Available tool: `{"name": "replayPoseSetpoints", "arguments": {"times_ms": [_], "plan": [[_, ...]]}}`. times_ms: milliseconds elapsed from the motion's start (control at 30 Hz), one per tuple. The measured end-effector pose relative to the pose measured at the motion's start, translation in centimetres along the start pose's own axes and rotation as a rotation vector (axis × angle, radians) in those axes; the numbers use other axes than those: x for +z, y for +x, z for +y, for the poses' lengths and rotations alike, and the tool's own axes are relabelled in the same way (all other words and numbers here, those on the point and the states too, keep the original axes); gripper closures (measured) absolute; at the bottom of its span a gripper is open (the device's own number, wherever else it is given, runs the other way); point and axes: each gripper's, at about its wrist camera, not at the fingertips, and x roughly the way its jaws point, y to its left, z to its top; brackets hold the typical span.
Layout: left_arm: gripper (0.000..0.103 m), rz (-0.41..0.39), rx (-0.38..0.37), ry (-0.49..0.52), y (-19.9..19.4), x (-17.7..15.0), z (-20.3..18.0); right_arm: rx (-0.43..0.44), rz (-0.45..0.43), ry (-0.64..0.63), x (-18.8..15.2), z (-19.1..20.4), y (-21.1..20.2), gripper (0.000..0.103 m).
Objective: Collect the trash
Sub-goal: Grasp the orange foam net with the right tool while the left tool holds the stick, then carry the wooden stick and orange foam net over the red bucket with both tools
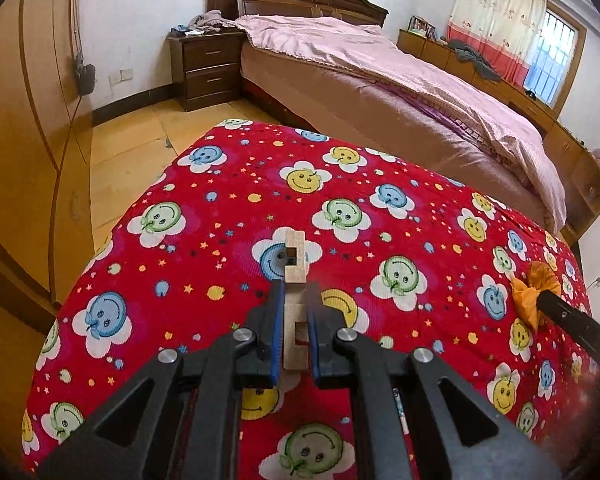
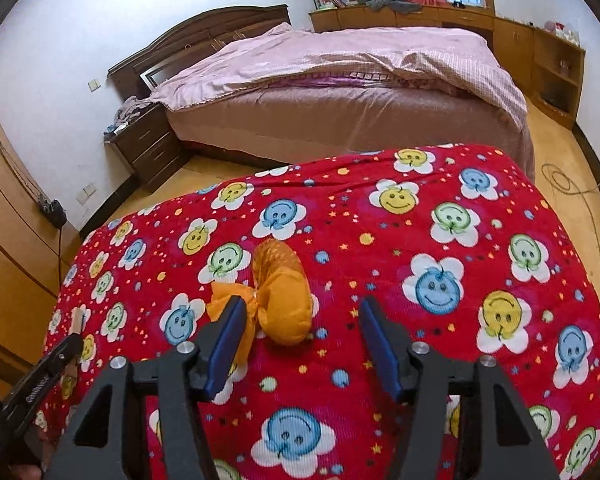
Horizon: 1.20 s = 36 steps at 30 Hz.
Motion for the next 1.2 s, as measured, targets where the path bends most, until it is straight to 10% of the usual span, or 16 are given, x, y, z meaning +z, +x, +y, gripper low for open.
{"name": "replayPoseSetpoints", "arguments": {"times_ms": [367, 1200], "plan": [[0.092, -0.009, -0.002, 0.009, -0.1, -0.1, -0.1, -0.006, 0.001, -0.065, -0.5, 1.2, 0.0, 0.080], [0.092, -0.055, -0.054, 0.080, -1.9, -0.5, -2.2, -0.013, -0.150, 0.045, -3.6, -2.9, -12.4, 0.083]]}}
